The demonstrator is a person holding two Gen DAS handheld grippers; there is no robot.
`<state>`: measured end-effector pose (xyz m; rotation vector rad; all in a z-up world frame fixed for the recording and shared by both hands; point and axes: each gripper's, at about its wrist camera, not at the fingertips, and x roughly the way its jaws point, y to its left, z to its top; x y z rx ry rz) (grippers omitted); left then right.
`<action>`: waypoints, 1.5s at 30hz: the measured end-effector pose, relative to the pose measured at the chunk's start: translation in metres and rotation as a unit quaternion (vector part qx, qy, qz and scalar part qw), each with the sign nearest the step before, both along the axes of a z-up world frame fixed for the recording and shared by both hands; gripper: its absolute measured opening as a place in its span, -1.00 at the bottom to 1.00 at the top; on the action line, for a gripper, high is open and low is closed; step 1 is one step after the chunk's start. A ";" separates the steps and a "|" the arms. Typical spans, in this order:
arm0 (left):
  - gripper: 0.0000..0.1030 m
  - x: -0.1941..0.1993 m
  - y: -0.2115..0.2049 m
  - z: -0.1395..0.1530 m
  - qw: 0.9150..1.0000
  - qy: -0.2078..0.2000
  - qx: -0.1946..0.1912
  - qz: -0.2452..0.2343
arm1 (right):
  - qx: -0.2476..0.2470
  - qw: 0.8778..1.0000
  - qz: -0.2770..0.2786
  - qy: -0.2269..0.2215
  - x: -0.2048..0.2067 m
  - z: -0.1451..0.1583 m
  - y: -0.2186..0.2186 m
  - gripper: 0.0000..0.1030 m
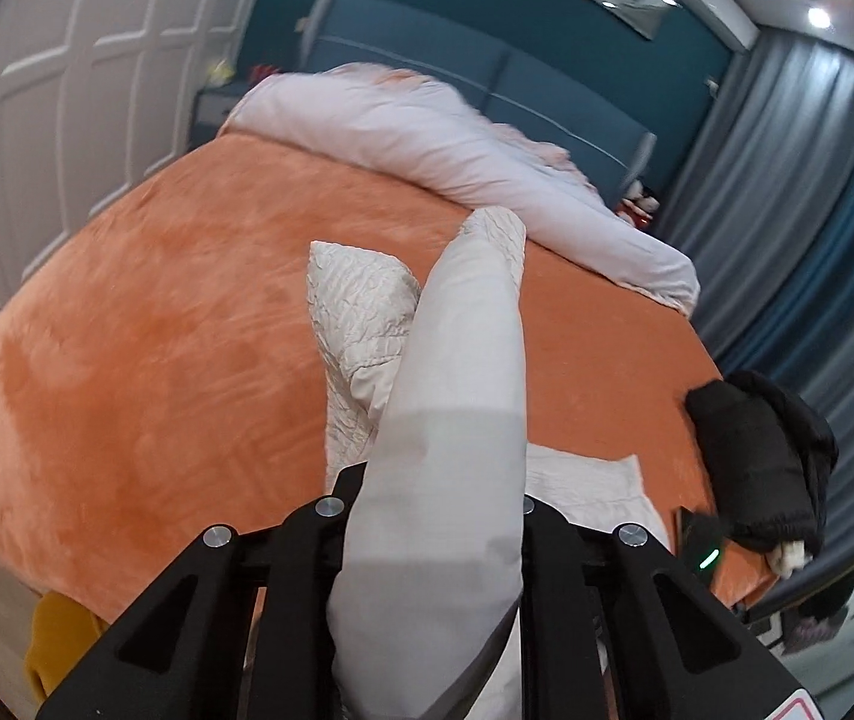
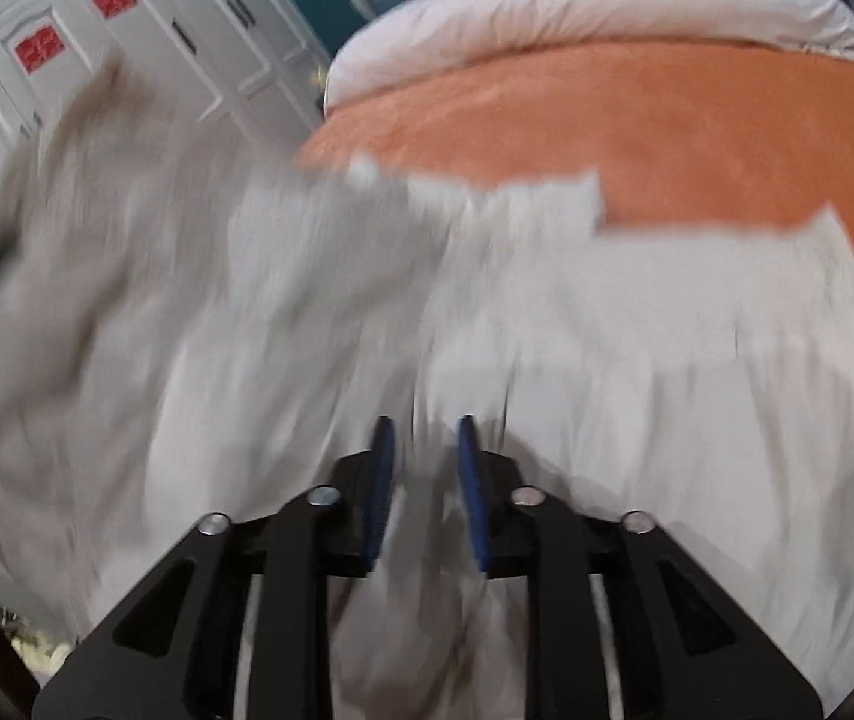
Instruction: Fold large clothes
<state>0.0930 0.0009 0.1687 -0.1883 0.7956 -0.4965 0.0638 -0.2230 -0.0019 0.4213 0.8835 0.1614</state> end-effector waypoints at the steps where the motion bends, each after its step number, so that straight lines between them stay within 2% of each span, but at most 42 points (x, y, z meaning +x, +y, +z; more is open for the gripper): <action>1: -0.73 -0.005 -0.009 0.003 1.000 -0.006 0.006 -0.007 | 0.000 1.000 0.011 0.008 -0.003 -0.008 0.006 -0.78; 4: -0.73 -0.015 -0.045 0.006 0.999 -0.012 0.022 -0.036 | 0.014 1.000 0.015 0.018 0.002 -0.041 0.022 -0.79; 7: -0.73 -0.023 -0.085 -0.003 0.997 -0.012 0.048 -0.063 | 0.013 1.000 0.021 0.007 0.015 -0.050 0.030 -0.85; 11: -0.73 -0.035 -0.145 -0.014 0.991 -0.023 0.080 -0.104 | 0.083 0.996 0.025 0.019 0.019 -0.053 0.010 -0.97; 14: -0.73 -0.041 -0.185 -0.019 0.987 -0.023 0.096 -0.127 | 0.131 0.991 0.003 0.034 -0.003 -0.041 -0.027 -0.96; 17: -0.72 -0.046 -0.219 -0.036 0.984 -0.005 0.110 -0.143 | 0.126 0.991 -0.039 0.008 -0.042 -0.018 -0.077 -0.87; 20: -0.69 -0.052 -0.260 -0.075 0.977 0.021 0.137 -0.161 | 0.118 0.988 -0.098 -0.020 -0.083 0.002 -0.131 -0.86; 23: -0.63 -0.062 -0.283 -0.103 0.973 0.017 0.164 -0.161 | 0.096 0.983 -0.152 -0.036 -0.116 0.013 -0.168 -0.86; 27: -0.57 -0.070 -0.301 -0.116 0.970 0.001 0.189 -0.156 | 0.098 0.975 -0.192 -0.046 -0.145 0.012 -0.190 -0.86; 31: -0.56 -0.069 -0.299 -0.111 0.969 0.004 0.192 -0.156 | 0.111 0.972 -0.202 -0.047 -0.156 0.011 -0.180 -0.86; 36: -0.55 -0.066 -0.286 -0.092 0.975 0.010 0.171 -0.142 | 0.093 0.977 -0.184 -0.060 -0.158 0.021 -0.172 -0.86; 38: -0.56 -0.066 -0.281 -0.085 0.977 0.009 0.164 -0.136 | 0.092 0.977 -0.181 -0.062 -0.159 0.021 -0.182 -0.85; 45: -0.56 -0.070 -0.267 -0.068 0.980 -0.003 0.156 -0.122 | 0.086 0.979 -0.173 -0.069 -0.162 0.030 -0.172 -0.85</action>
